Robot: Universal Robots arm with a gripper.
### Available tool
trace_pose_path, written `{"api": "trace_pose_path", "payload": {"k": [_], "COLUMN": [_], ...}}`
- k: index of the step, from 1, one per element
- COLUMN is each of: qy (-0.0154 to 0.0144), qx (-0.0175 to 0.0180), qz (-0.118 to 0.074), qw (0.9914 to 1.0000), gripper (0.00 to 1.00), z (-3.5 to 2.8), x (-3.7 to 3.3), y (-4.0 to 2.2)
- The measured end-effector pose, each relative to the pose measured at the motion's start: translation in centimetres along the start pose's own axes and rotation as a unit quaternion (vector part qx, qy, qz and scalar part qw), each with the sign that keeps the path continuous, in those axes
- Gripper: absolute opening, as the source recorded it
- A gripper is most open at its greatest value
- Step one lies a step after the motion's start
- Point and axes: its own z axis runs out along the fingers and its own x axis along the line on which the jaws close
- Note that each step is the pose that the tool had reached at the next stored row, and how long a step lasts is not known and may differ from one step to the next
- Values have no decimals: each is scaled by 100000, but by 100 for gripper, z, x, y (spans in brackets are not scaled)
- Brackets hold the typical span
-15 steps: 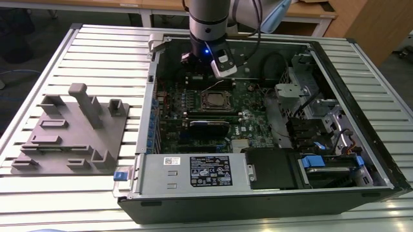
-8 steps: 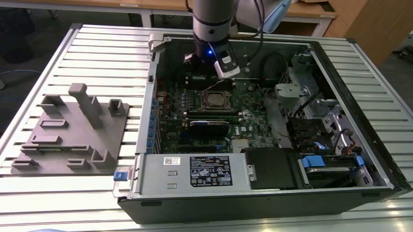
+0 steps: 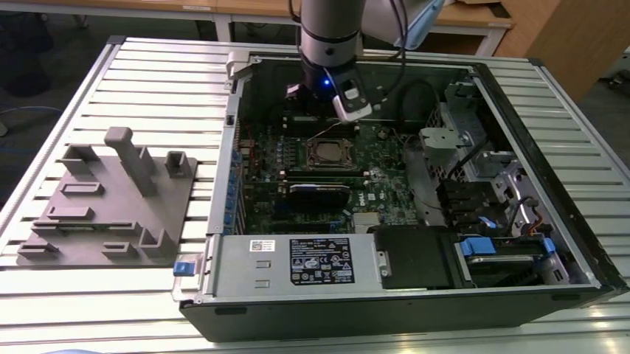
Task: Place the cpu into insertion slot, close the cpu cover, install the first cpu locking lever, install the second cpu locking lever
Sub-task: 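Install the first cpu locking lever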
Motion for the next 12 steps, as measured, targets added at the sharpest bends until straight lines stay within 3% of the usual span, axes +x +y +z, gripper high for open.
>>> {"api": "trace_pose_path", "payload": {"k": [8, 12], "qy": [-3, 0], "qx": [-7, -3], "qz": [0, 0], "qw": [100000, 100000], "gripper": [11, 11], "z": [8, 42], "x": [-8, -7], "y": [-1, -7]}}
